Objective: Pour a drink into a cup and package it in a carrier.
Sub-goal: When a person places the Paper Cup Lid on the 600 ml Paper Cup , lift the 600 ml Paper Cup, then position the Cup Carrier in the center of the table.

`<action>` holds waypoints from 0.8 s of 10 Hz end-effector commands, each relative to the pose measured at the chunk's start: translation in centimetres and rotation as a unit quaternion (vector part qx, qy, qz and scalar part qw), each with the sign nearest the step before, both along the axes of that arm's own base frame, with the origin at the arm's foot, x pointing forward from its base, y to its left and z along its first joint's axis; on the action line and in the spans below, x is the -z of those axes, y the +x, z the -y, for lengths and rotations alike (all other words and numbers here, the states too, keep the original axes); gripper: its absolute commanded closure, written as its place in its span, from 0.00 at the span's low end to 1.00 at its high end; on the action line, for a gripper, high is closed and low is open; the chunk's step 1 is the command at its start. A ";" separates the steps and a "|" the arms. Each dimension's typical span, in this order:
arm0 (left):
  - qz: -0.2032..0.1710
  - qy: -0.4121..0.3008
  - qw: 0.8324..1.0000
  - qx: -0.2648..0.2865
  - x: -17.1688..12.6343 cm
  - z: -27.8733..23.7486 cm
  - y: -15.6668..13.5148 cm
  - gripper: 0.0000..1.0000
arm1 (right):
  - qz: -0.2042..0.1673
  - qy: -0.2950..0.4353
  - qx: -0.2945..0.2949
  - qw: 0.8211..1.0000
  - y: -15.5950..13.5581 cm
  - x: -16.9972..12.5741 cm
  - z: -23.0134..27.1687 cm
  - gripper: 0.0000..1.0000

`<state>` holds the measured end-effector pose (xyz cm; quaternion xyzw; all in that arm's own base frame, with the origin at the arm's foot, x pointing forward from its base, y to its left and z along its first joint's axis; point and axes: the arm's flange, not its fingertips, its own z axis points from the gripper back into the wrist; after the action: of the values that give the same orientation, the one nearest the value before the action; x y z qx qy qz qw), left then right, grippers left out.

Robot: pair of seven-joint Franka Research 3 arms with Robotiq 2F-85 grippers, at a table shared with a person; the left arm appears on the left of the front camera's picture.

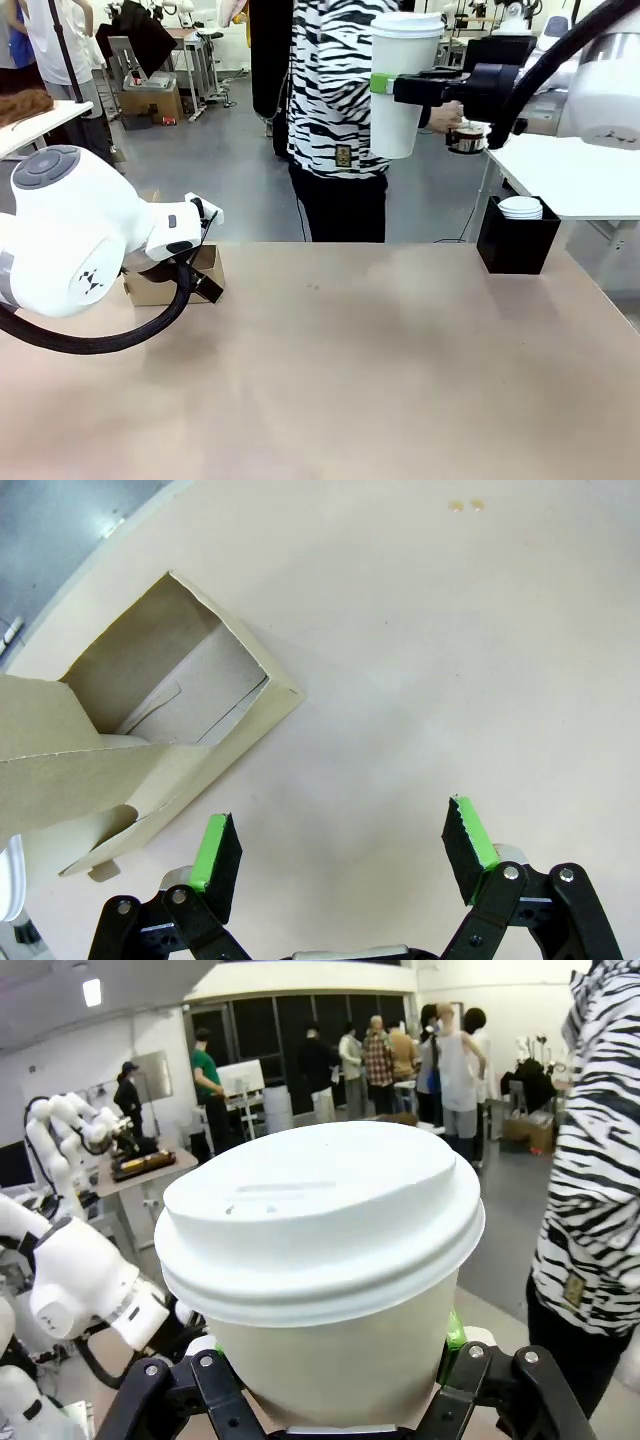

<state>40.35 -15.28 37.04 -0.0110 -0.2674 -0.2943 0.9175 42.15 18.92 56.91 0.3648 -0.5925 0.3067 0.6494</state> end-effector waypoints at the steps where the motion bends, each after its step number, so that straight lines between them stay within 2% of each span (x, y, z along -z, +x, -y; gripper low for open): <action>1: 0.000 -0.001 1.000 0.000 0.0 -0.1 0.0 0.00 | 0.007 0.004 0.004 1.000 0.7 0.1 -0.4 0.20; 8: 0.000 -0.001 1.000 0.000 0.0 -0.1 0.0 0.00 | 0.007 0.004 0.004 1.000 0.7 0.1 -0.4 0.20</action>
<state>40.35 -15.28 37.04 -0.0110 -0.2675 -0.2943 0.9175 42.43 18.82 56.41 0.3595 -0.5902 0.3100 0.6529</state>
